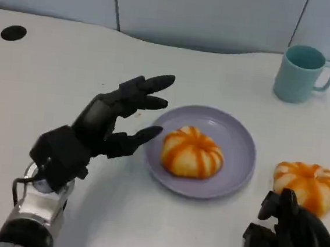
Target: Grasp the bread from the table and place it into the plate.
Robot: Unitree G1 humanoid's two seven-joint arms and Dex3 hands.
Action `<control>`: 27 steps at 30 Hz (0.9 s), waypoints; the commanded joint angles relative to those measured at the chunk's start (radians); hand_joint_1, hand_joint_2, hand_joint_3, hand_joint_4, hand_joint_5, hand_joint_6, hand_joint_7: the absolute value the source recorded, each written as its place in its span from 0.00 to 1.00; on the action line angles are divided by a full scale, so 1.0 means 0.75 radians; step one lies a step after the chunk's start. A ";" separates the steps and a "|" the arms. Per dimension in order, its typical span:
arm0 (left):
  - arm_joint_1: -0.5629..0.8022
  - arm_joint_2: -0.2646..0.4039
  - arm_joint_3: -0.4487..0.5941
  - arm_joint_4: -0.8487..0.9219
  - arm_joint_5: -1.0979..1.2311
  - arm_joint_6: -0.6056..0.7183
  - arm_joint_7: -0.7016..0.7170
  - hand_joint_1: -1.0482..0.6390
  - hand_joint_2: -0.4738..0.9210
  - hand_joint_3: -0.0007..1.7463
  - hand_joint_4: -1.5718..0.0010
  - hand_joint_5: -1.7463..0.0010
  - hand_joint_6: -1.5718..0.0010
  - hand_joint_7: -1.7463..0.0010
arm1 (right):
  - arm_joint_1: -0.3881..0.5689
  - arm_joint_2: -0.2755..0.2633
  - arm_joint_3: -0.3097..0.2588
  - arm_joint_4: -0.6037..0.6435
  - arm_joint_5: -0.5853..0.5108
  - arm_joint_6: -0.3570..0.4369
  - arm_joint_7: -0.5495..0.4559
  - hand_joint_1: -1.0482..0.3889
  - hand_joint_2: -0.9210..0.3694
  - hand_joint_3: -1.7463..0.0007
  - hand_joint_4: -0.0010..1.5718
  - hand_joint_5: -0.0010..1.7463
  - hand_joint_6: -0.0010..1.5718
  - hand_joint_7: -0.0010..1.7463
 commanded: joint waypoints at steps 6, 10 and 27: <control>0.345 -0.104 0.112 -0.423 -0.348 0.373 -0.180 0.20 1.00 0.20 0.70 0.45 0.63 0.89 | 0.042 -0.016 0.003 -0.020 -0.015 0.017 -0.017 0.42 0.00 0.70 0.82 0.75 0.75 0.70; 0.467 -0.138 0.146 -0.627 -0.495 0.648 -0.169 0.18 1.00 0.18 0.68 0.37 0.57 0.86 | 0.041 -0.012 0.003 -0.022 -0.008 0.024 -0.018 0.42 0.00 0.71 0.82 0.74 0.76 0.69; 0.680 -0.168 0.233 -0.838 -0.487 0.984 -0.040 0.18 1.00 0.19 0.51 0.00 0.60 0.15 | 0.065 -0.002 0.011 -0.084 -0.003 0.065 -0.048 0.42 0.00 0.70 0.84 0.72 0.76 0.68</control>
